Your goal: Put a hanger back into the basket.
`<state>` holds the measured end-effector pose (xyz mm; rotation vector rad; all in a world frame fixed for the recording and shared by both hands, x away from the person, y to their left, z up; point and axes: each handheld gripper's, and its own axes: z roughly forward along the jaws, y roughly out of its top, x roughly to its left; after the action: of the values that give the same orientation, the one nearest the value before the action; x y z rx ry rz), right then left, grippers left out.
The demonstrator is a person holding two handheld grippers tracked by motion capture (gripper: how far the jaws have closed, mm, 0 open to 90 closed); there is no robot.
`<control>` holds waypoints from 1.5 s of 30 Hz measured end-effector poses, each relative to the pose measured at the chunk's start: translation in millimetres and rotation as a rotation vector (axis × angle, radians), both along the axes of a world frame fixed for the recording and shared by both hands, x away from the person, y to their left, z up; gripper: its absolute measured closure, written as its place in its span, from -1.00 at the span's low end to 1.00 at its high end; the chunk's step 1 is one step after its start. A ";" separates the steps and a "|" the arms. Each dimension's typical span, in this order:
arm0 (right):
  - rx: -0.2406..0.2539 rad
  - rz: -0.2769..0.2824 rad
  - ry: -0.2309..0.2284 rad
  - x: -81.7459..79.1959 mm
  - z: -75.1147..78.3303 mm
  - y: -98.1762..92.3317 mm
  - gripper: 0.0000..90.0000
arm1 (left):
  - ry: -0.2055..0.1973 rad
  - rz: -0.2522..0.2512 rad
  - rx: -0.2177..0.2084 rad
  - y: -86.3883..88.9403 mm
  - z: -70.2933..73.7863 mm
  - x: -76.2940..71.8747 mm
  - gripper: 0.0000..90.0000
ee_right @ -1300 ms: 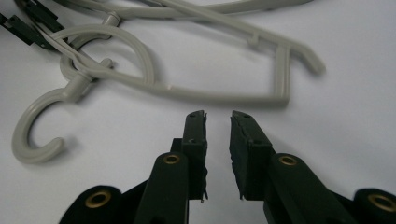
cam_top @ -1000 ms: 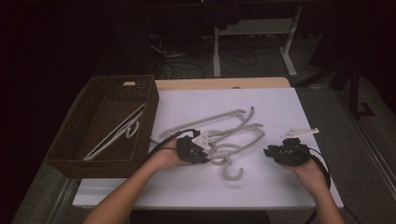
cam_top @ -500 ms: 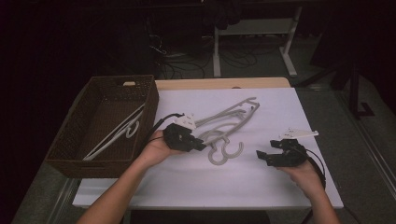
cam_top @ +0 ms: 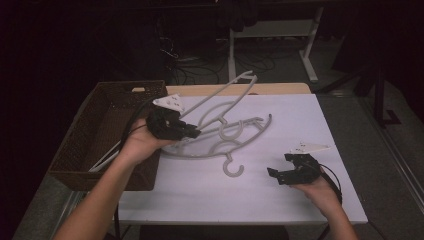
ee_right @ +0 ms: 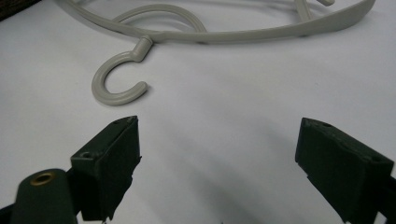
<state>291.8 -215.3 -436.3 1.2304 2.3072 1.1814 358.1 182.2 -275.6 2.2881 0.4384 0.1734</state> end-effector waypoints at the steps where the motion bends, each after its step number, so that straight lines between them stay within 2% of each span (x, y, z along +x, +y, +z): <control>1: 0.000 0.000 0.000 0.0 0.0 0.0 -0.71 | 0.000 0.000 0.000 0.0 0.0 0.0 0.82; 2: 0.000 0.001 -0.002 0.7 -0.6 0.8 -0.72 | -0.011 0.023 0.005 13.6 11.7 2.3 0.82; 3: -0.002 0.002 0.000 0.7 -0.8 1.1 -0.72 | -0.011 0.023 0.005 13.6 11.7 2.3 0.82; 7: -0.006 0.011 0.004 0.7 -1.8 2.4 -0.73 | -0.034 0.075 0.029 43.0 26.2 5.3 0.82; 10: -0.009 0.009 0.004 1.2 -2.1 2.6 -0.73 | -0.045 0.099 0.028 64.5 30.7 7.1 0.82; 14: -0.010 0.008 0.004 1.4 -2.2 2.6 -0.73 | -0.051 0.155 0.041 94.1 29.0 10.3 0.82; 22: -0.013 0.005 0.004 2.5 -3.1 2.1 -0.73 | -0.009 0.247 0.057 151.3 5.1 18.7 0.82; 24: -0.012 0.004 0.004 2.5 -3.2 2.1 -0.73 | -0.003 0.255 0.057 157.2 1.2 19.5 0.82; 25: -0.014 0.004 0.003 2.7 -3.2 1.8 -0.73 | 0.009 0.269 0.054 168.3 -6.7 21.0 0.82; 28: -0.013 0.002 0.001 2.7 -3.1 1.5 -0.73 | 0.037 0.279 0.056 182.7 -17.3 23.1 0.82; 36: -0.013 -0.001 0.000 2.8 -2.8 0.8 -0.73 | 0.097 0.303 0.075 202.8 -43.7 28.8 0.82; 43: -0.014 -0.003 0.001 3.0 -3.0 0.6 -0.73 | 0.139 0.319 0.098 215.7 -58.9 33.0 0.82; 45: -0.017 -0.003 0.001 3.1 -3.1 0.6 -0.73 | 0.151 0.328 0.087 220.7 -64.2 33.4 0.82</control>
<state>294.8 -214.7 -439.4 1.2291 2.3102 1.1582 391.5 402.8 -339.9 2.3091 0.9004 0.1853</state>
